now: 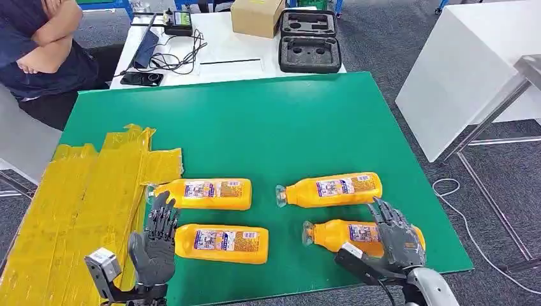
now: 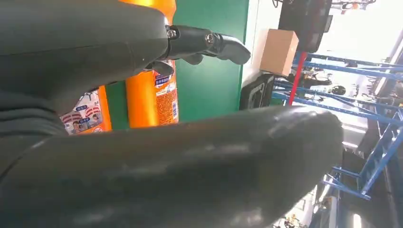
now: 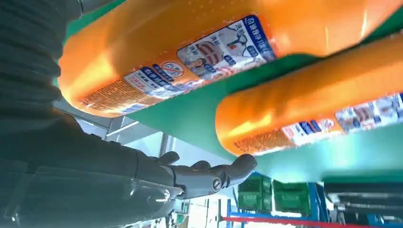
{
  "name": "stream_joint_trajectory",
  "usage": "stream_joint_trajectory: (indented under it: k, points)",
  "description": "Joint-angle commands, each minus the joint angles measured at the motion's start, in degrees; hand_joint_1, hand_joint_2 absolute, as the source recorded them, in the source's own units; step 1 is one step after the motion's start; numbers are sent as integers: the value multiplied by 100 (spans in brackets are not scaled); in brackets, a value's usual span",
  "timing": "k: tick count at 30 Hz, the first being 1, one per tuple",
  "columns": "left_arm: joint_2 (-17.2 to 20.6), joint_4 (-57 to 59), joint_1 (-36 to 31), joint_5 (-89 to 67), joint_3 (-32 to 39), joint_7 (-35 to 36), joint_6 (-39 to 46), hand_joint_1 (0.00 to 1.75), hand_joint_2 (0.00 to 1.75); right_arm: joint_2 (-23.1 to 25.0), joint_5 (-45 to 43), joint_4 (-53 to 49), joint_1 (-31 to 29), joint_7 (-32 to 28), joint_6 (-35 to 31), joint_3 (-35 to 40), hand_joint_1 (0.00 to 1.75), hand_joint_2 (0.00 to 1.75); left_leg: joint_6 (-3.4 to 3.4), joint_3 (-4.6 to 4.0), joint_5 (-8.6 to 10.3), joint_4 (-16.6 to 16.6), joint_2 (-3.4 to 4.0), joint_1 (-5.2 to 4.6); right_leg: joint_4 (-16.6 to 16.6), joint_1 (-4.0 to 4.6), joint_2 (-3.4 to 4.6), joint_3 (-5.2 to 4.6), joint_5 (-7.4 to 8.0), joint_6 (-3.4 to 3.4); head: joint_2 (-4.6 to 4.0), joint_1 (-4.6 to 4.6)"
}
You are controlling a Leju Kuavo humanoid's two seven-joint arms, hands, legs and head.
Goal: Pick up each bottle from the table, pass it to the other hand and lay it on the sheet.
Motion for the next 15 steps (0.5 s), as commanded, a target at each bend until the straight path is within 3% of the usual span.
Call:
stream_joint_trajectory:
  k: [1,7,15]
  points:
    - [-92,42,-58,-8,176,140,-1,0,0,38,274,676,-390,143,351,-64,0,175,-8,20,-8,-1,2,6,-6,6,6,19,-3,-12,0,0]
    - [-151,-34,-7,74,316,247,-17,0,0,-517,647,868,16,572,420,-17,0,175,-5,20,-6,-2,-20,5,-10,5,-15,27,-7,-9,0,2]
    - [-359,-198,169,77,660,248,-90,0,0,-491,1085,1316,-444,843,503,213,0,175,-5,15,-7,-2,-1,5,-8,6,6,14,1,-8,0,2]
